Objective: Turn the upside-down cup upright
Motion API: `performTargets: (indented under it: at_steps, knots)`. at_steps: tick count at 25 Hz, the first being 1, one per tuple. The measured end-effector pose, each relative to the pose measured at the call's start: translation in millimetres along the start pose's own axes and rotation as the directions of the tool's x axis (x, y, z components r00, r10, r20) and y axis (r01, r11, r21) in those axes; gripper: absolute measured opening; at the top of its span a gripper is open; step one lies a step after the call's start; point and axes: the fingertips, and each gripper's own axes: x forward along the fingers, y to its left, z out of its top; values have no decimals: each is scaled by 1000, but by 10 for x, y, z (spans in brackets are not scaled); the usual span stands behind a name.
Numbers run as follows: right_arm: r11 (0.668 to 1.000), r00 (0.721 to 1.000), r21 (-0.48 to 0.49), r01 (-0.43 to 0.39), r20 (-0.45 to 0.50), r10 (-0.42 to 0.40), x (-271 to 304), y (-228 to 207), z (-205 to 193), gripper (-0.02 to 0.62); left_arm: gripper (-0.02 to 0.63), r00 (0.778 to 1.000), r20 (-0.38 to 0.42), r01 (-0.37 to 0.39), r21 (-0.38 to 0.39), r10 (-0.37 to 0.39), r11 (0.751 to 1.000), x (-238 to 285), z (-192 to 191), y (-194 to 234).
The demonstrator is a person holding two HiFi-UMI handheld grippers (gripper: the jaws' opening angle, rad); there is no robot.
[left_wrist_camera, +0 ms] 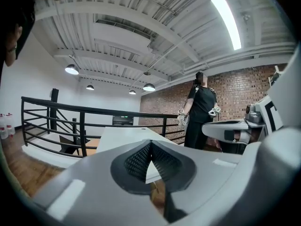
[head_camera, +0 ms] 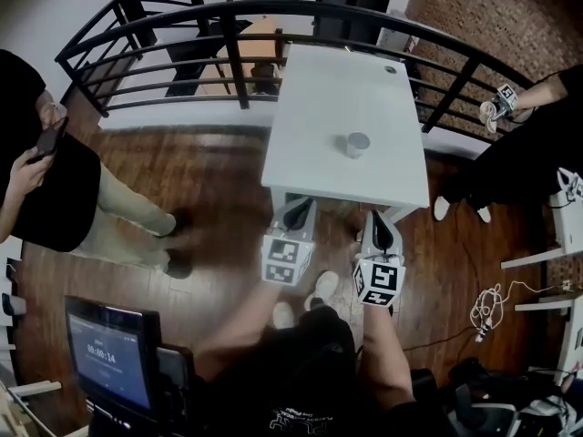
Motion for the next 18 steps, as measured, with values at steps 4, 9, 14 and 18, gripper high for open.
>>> performTargets:
  at_steps: [4,9,14,18]
  knots:
    - [1000,1000,1,4,-12,-4,-149,15,-23,14,2,1000,1,6,-1,-6,1000,-100,-17,-91]
    - [1000,1000,17,14,-22,-14,-282,-70,-45,14,2,1000,9,4,29,-4,1000,-177,71,-191]
    - [999,1000,37,11,-27,-10,-402,-97,-70,14,2,1000,2,-8,-4,8,1000,-168,29,-254]
    - [999,999,45,-27,-36,29,-495,-55,-105,14,2,1000,-14,-16,10,16,1000,-228,13,-398]
